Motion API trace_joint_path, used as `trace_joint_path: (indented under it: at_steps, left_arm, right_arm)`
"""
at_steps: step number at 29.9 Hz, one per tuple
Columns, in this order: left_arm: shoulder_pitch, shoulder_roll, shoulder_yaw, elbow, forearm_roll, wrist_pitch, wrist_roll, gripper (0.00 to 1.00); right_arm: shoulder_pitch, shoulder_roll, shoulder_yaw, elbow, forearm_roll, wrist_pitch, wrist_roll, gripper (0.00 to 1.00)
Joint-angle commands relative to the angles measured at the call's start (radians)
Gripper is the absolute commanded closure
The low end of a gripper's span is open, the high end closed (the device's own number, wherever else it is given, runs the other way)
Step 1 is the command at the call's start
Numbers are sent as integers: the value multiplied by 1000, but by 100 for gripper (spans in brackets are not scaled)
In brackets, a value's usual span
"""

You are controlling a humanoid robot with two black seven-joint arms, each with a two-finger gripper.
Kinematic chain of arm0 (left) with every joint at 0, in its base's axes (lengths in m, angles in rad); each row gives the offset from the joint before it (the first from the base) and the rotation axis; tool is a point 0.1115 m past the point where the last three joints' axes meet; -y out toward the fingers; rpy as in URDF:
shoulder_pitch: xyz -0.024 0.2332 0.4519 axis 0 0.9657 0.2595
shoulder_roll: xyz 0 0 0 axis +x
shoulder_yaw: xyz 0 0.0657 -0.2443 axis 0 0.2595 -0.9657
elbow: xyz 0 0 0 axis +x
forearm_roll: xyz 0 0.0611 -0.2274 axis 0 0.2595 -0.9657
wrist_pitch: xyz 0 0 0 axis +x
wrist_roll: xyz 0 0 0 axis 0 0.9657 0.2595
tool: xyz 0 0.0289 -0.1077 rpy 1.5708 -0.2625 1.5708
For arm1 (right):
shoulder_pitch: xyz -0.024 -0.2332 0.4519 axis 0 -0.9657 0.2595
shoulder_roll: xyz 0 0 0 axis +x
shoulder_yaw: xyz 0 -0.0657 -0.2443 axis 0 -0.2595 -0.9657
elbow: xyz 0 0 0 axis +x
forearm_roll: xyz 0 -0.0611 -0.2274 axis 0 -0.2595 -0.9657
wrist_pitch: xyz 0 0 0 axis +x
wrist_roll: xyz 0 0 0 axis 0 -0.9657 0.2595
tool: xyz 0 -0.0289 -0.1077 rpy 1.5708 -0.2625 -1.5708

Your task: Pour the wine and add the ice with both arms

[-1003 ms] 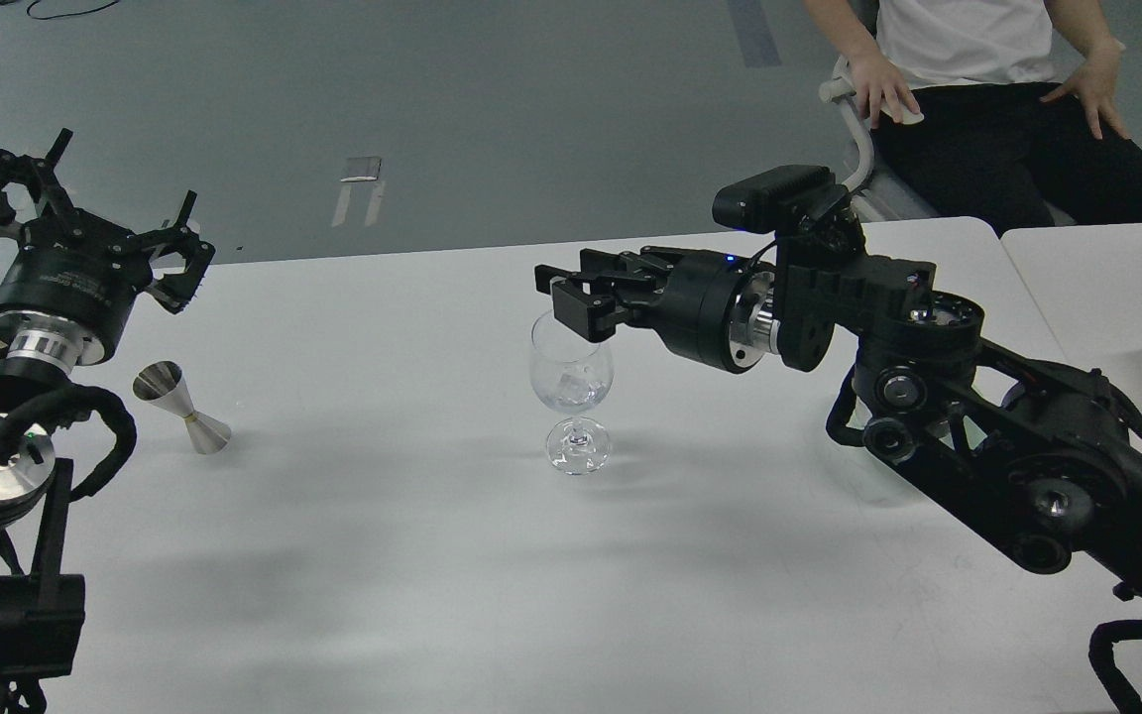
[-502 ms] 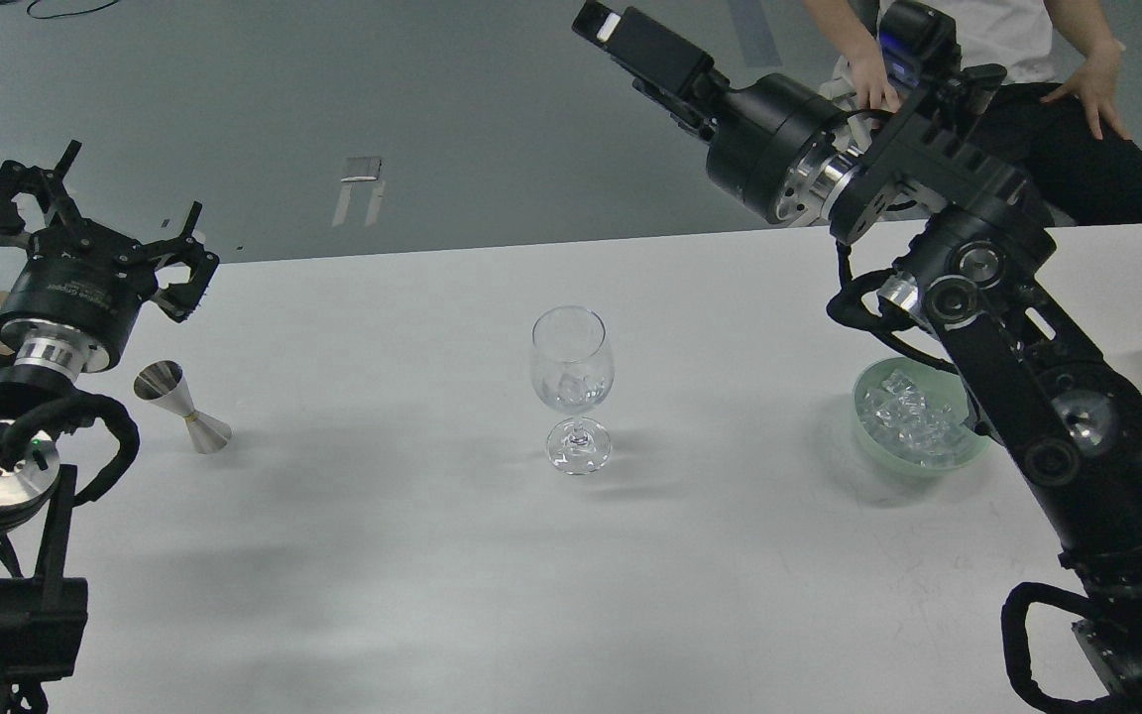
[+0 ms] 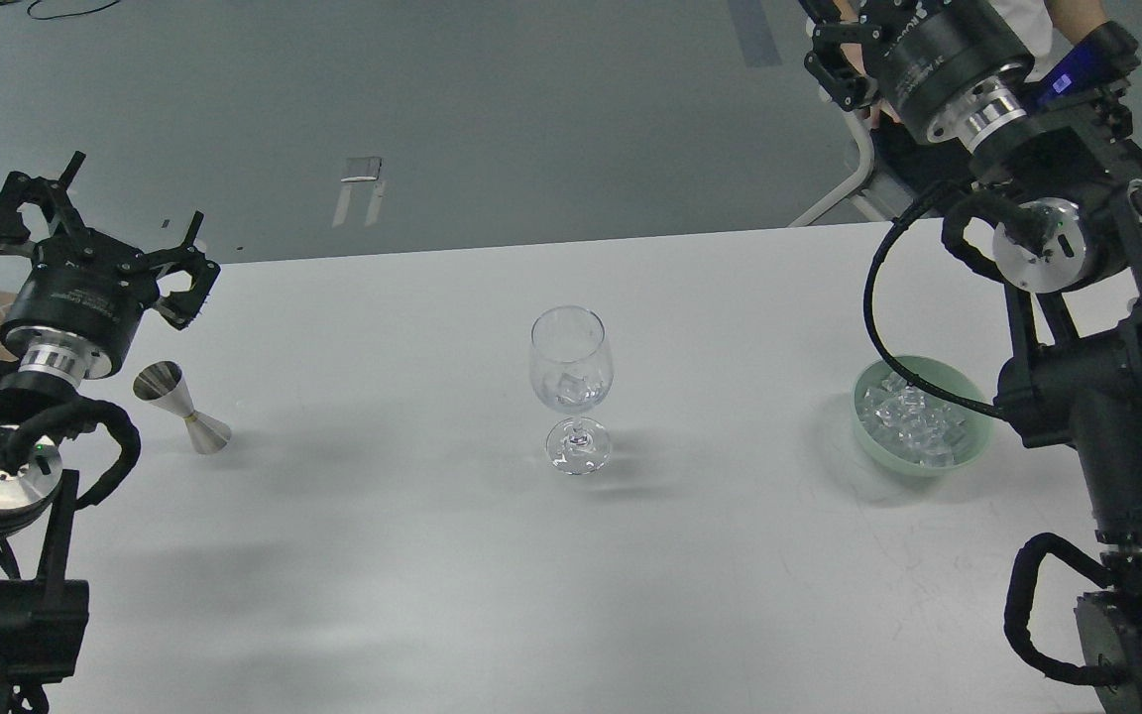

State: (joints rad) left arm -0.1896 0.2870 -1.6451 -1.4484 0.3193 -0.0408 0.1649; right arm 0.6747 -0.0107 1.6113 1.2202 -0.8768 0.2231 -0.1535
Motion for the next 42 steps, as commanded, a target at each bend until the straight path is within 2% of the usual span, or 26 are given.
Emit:
trace_joint_path:
  at_steps: [1,5,11,14,21,31,33,35,37,40,42]
  left_arm:
    - [-7,-3,4,23,3,-4,-4,2]
    - [-25,-5,1,65,3,-4,-4,2]
    - [-74,1,2,109,3,-22,-4,2]
    - [-82,14,2,120,3,-24,-4,2]
    - [-111,18,2,187,1,-30,-5,2]
    - [-272,37,19,428,26,-91,-41,2]
    - [-304,37,39,473,32,-100,-57,2]
    - [-381,41,117,549,67,-113,-117,2]
    - [-427,49,180,583,105,-113,-157,2]
    - [-464,55,240,596,135,-113,-185,2]
    - [-502,54,269,624,138,-113,-186,2]
  right_arm:
    - [2,0,50,-86,74,-25,29,0]
    - [2,-2,75,-189,160,-28,124,0]
    - [-3,-2,81,-252,332,-33,178,0]
    - [-4,1,101,-260,337,-50,195,0]
    - [9,-5,101,-272,343,-51,200,0]
    - [8,5,101,-315,345,-51,200,0]
    - [12,9,101,-330,345,-51,200,0]
    - [52,11,95,-382,345,-50,201,0]
    - [86,11,84,-427,345,-47,201,0]
    - [137,11,79,-477,345,-44,201,0]
    - [186,11,61,-528,345,-44,203,0]
